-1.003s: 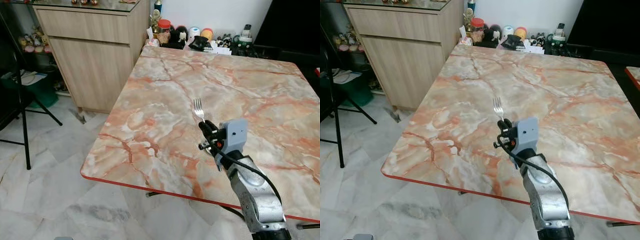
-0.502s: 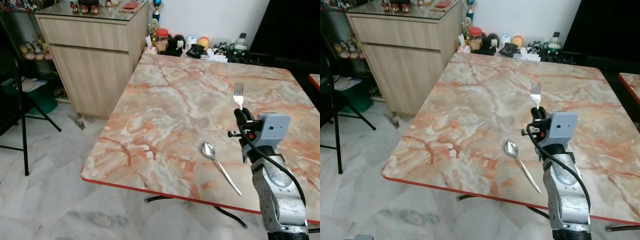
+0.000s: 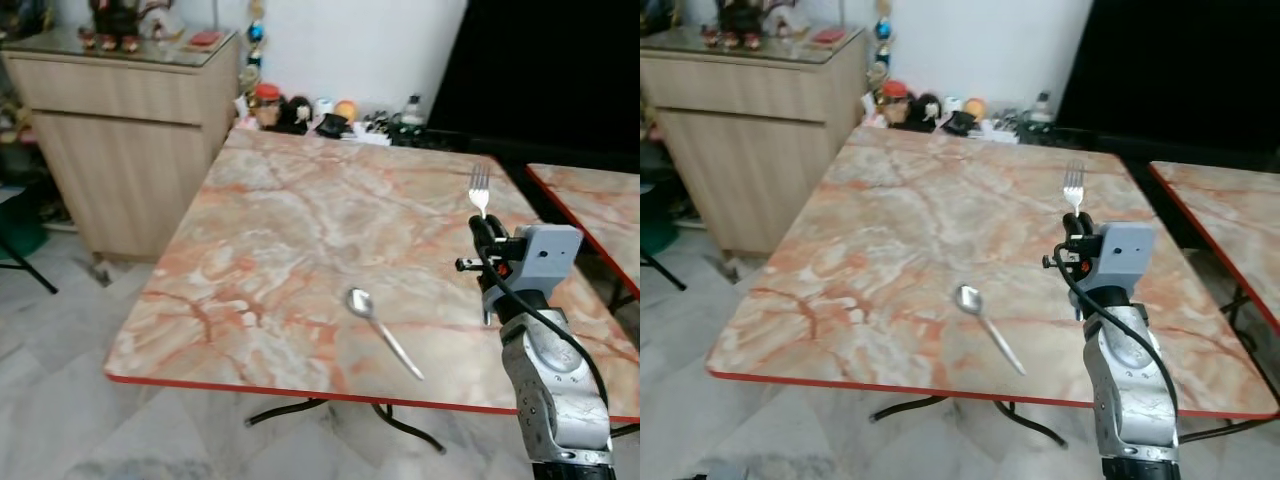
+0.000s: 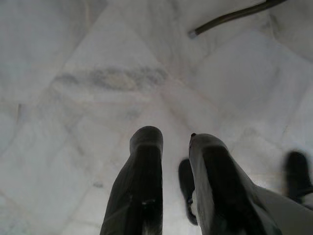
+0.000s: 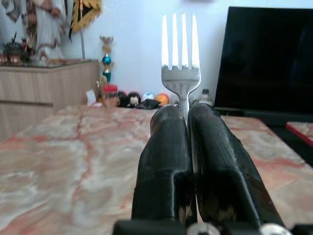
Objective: Setting the table
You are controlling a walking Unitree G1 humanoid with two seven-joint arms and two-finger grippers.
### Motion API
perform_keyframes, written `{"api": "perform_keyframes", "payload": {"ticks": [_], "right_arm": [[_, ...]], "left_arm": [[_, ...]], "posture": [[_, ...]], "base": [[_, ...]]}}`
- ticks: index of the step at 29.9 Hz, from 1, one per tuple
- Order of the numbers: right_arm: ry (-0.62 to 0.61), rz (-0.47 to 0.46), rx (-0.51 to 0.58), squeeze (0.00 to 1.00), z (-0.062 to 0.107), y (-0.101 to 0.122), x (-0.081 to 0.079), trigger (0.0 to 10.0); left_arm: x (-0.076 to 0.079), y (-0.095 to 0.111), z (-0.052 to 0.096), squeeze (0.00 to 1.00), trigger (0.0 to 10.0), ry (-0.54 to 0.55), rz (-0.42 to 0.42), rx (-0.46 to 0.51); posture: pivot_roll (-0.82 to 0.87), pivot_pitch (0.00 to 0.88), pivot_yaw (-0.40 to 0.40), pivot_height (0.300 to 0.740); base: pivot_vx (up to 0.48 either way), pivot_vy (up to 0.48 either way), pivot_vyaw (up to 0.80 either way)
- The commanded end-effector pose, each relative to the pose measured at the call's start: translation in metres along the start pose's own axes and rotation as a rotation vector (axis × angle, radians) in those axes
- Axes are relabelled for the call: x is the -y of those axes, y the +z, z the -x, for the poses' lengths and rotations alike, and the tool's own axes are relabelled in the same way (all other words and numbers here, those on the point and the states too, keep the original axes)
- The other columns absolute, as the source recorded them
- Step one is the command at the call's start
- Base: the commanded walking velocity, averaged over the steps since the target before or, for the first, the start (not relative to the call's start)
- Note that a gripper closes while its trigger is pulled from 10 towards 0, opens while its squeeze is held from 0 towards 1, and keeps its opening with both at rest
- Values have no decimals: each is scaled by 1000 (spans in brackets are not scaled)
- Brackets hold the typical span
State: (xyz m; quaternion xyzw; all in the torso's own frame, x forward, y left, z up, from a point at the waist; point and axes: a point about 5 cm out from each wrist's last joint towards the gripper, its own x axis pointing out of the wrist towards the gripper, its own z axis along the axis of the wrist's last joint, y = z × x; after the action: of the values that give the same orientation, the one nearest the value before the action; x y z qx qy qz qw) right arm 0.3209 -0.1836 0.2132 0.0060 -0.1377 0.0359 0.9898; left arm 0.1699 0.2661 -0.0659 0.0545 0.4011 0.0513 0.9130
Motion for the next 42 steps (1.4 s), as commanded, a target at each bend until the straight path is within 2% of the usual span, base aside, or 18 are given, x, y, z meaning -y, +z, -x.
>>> {"api": "perform_keyframes", "payload": {"ticks": [1,42], "right_arm": [[-22,1,1,0,1,1,5,10000],[-29,24,41,0,-6,8,3,10000]], "left_arm": [[7,-12,2,0,10000,-14,16,-35],[5,-12,3,0,10000,0,18,-32]], "posture": [[20,87,-41,740],[21,93,-35,740]], "base": [[0,-472,0],[0,-479,0]]}}
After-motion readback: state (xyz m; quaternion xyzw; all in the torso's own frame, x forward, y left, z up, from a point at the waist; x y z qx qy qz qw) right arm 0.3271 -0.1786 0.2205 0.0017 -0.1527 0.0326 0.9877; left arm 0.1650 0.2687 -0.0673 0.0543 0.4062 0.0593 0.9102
